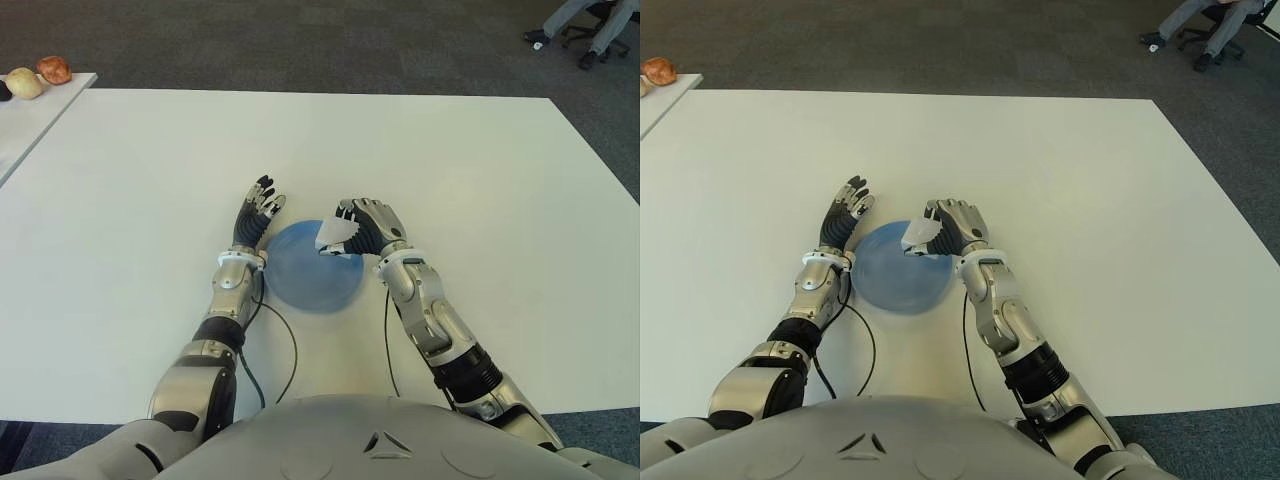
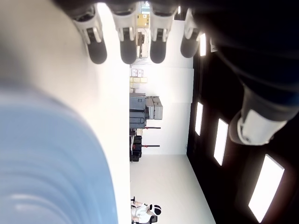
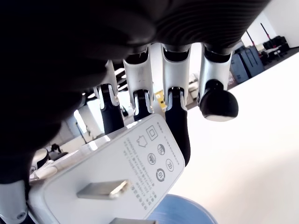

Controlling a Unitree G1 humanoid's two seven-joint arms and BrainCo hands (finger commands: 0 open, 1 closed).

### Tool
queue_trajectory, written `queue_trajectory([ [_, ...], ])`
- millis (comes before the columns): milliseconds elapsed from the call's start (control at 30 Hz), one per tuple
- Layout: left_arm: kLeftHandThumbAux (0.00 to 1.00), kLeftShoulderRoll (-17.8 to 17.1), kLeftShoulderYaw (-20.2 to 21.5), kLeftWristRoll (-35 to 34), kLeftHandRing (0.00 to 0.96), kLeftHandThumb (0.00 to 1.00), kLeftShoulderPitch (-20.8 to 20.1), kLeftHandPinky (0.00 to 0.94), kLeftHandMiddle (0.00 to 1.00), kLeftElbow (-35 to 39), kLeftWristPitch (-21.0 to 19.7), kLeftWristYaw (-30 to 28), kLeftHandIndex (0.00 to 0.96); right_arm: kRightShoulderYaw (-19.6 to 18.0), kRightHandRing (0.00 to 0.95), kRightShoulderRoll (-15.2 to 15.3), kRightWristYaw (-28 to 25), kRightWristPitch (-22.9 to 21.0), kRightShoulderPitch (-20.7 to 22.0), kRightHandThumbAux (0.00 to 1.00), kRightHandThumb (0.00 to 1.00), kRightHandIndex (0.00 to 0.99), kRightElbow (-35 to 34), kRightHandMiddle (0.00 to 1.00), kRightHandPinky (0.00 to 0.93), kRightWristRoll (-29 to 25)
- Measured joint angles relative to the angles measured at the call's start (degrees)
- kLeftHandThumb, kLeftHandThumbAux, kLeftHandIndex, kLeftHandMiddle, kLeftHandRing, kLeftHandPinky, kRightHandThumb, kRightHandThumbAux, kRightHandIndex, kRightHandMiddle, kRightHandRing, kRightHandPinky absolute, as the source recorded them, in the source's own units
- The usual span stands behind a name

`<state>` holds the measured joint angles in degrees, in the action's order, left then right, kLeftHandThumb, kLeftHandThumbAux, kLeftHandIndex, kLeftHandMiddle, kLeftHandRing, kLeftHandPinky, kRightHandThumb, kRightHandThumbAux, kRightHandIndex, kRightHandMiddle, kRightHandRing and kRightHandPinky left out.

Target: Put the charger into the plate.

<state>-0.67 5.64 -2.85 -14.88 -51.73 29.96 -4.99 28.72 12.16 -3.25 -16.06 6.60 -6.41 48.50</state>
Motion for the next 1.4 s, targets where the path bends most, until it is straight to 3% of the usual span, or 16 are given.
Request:
queue_trajectory([
  [300, 0.536, 0.1, 0.0, 0.0, 0.096, 0.000, 0.1, 0.122, 0.093, 0.2, -0.1, 0.0, 0.052, -0.6, 0.787, 0.2, -0.2, 3.8, -0.7, 0.671, 0.850, 0.421, -0.2, 0.519, 0.749, -3.7],
  [400, 0.538, 0.1, 0.0, -0.1, 0.100, 0.000, 0.1, 0.127, 0.098, 0.3, -0.1, 0.0, 0.055, -0.5, 0.698, 0.9, 0.4, 5.9, -1.1, 0.671, 0.842, 0.429, 0.0, 0.496, 0.656, -4.0],
  [467, 0.542, 0.1, 0.1, -0.1, 0.100, 0.000, 0.1, 0.122, 0.099, 0.3, -0.2, 0.0, 0.055, -0.3, 0.575, 1.5, 0.7, 7.4, -1.1, 0.519, 0.610, 0.284, 0.4, 0.449, 0.558, -3.7],
  [533, 0.543, 0.2, 0.1, -0.3, 0.103, 0.000, 0.1, 0.129, 0.102, 0.3, -0.2, 0.0, 0.058, 0.1, 0.425, 2.6, 0.8, 9.1, -1.0, 0.458, 0.518, 0.210, 0.8, 0.359, 0.437, -3.0],
  [567, 0.543, 0.2, 0.1, -0.4, 0.105, 0.000, 0.1, 0.131, 0.104, 0.3, -0.2, 0.0, 0.060, 0.4, 0.326, 3.2, 0.8, 9.9, -1.0, 0.429, 0.477, 0.164, 1.1, 0.276, 0.352, -2.6],
  [633, 0.541, 0.2, 0.1, -0.5, 0.106, 0.000, 0.2, 0.131, 0.105, 0.3, -0.2, 0.0, 0.061, 0.8, 0.219, 4.1, 0.8, 11.0, -0.9, 0.395, 0.433, 0.112, 1.6, 0.187, 0.249, -1.8],
  [767, 0.536, 0.2, 0.0, -0.5, 0.104, 0.000, 0.3, 0.125, 0.104, 0.5, -0.2, 0.0, 0.060, 1.3, 0.064, 5.4, 0.1, 12.2, -0.6, 0.345, 0.369, 0.033, 1.8, 0.055, 0.088, -0.7],
  [967, 0.526, 0.2, -0.1, -0.5, 0.103, 0.000, 0.3, 0.126, 0.104, 0.5, -0.2, 0.0, 0.058, 1.5, 0.006, 6.1, -1.4, 12.7, 0.1, 0.281, 0.329, 0.003, 1.8, 0.005, 0.009, -0.1],
  [1400, 0.523, 0.2, -0.2, -0.4, 0.113, 0.000, 0.4, 0.142, 0.111, 0.6, -0.2, 0.0, 0.064, 1.8, 0.000, 7.8, -4.1, 15.3, 0.4, 0.179, 0.266, 0.000, 2.0, 0.000, 0.000, 0.1],
])
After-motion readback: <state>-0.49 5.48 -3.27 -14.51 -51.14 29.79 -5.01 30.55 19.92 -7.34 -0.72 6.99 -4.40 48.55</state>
